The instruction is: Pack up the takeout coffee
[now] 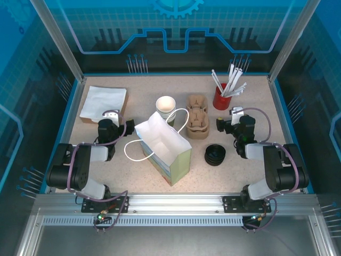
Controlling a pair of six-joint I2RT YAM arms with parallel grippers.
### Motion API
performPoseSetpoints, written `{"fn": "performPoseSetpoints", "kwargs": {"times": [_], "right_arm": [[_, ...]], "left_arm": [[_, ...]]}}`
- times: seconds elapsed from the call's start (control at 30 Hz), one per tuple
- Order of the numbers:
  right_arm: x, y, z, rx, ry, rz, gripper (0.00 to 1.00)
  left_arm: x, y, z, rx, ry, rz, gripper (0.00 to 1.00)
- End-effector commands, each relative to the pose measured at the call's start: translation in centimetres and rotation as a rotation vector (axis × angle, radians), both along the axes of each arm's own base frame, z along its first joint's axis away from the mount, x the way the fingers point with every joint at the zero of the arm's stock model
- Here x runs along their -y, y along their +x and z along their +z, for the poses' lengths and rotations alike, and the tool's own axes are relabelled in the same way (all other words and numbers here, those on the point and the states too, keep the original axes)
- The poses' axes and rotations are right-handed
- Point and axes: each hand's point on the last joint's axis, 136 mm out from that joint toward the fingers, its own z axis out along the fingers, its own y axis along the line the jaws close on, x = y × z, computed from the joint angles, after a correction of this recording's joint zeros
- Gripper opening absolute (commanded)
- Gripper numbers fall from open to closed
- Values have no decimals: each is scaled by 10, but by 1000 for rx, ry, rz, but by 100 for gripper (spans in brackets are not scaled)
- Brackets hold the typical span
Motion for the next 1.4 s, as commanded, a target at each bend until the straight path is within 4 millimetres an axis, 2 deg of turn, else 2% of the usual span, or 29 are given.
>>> {"fn": "performPoseSetpoints", "kwargs": {"times": [0.0,0.07,0.1,0.17,0.27,0.33,0.47,0.6,0.67,0.77,0.9,1.03,1.2,1.3,1.37], "right_arm": [[2,-1,1,23,29,-2,100],[15,-3,5,25,50,-67,100],[15,-5,10,42,48,-67,100],[25,-11,20,18,49,-132,100],[43,-21,37,-74,99,-246,100],[44,-32,42,-116,121,-262,100],[43,-59,62,-161,188,-302,100],[38,-92,80,-267,302,-356,100],[27,-106,88,-320,365,-344,100],[22,-124,94,-368,383,-350,100],[29,-137,100,-350,384,-401,100],[31,-141,104,-326,383,-407,100],[33,-144,103,-338,358,-411,100],[33,-146,99,-348,346,-407,100],[34,-147,97,-353,339,-410,100]], "left_arm": [[-7,7,13,18,3,31,99],[-20,5,30,2,7,112,99],[-25,3,41,8,6,144,99],[-37,-7,64,-15,-14,227,99],[-57,-25,102,-86,-141,403,99],[-60,-34,123,-137,-244,453,99],[-42,-52,160,-237,-404,440,99],[-4,-78,197,-388,-515,319,98],[21,-95,212,-456,-525,238,97],[47,-123,231,-517,-469,171,97],[75,-153,239,-594,-485,106,97],[97,-173,232,-698,-387,61,95],[118,-170,212,-751,-355,46,93],[129,-161,200,-770,-361,37,89],[132,-157,193,-785,-343,42,83]]}}
